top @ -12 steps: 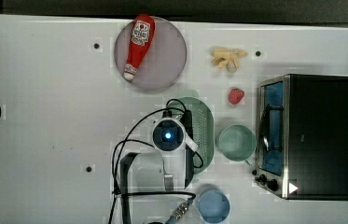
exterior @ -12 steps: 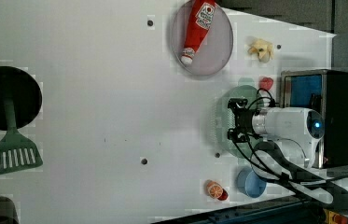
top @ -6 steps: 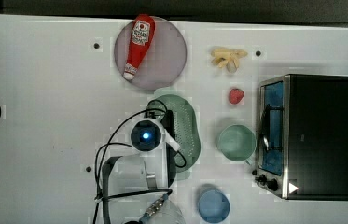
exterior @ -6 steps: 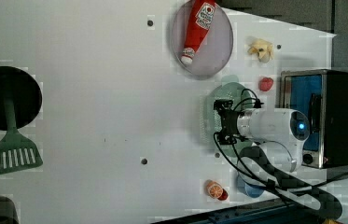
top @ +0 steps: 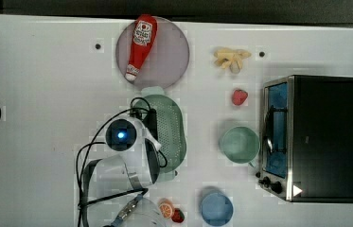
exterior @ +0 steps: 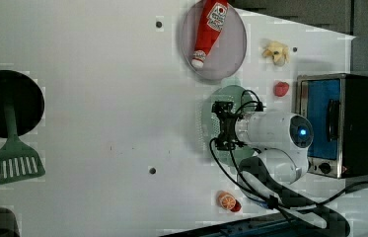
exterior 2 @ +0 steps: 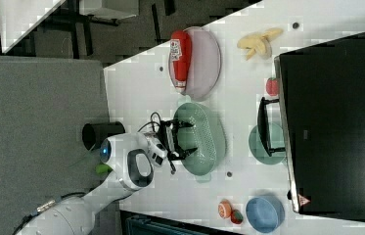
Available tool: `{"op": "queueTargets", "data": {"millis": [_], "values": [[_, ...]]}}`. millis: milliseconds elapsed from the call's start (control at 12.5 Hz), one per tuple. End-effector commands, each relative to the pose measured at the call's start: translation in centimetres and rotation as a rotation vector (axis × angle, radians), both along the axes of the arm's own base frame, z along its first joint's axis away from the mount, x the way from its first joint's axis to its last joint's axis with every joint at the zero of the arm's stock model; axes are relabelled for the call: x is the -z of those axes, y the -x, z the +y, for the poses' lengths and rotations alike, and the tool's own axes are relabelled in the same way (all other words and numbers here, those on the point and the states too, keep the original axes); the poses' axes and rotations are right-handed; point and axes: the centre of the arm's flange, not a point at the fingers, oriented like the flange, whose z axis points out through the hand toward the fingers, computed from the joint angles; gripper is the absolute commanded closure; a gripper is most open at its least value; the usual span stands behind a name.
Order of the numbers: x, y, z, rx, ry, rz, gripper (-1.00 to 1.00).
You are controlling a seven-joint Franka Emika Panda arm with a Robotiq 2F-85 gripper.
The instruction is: Drag strainer right to left.
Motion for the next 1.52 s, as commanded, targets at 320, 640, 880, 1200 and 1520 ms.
{"op": "queueTargets", "data": {"millis": [320,640,880,1200,1520], "values": [[-0.2,0.6,5.4,0.028,-0.017,0.002,-1.00],[0.1,0.0,8.7,0.047,-0.039,0.038,-1.00],[0.0,-0.6,12.2,0.044,-0.056,0.075,-1.00],[0.0,-1.1,16.7,0.029,-0.088,0.091,-1.00],[0.4,-1.5,19.7,0.047,-0.127,0.092,-1.00]]}}
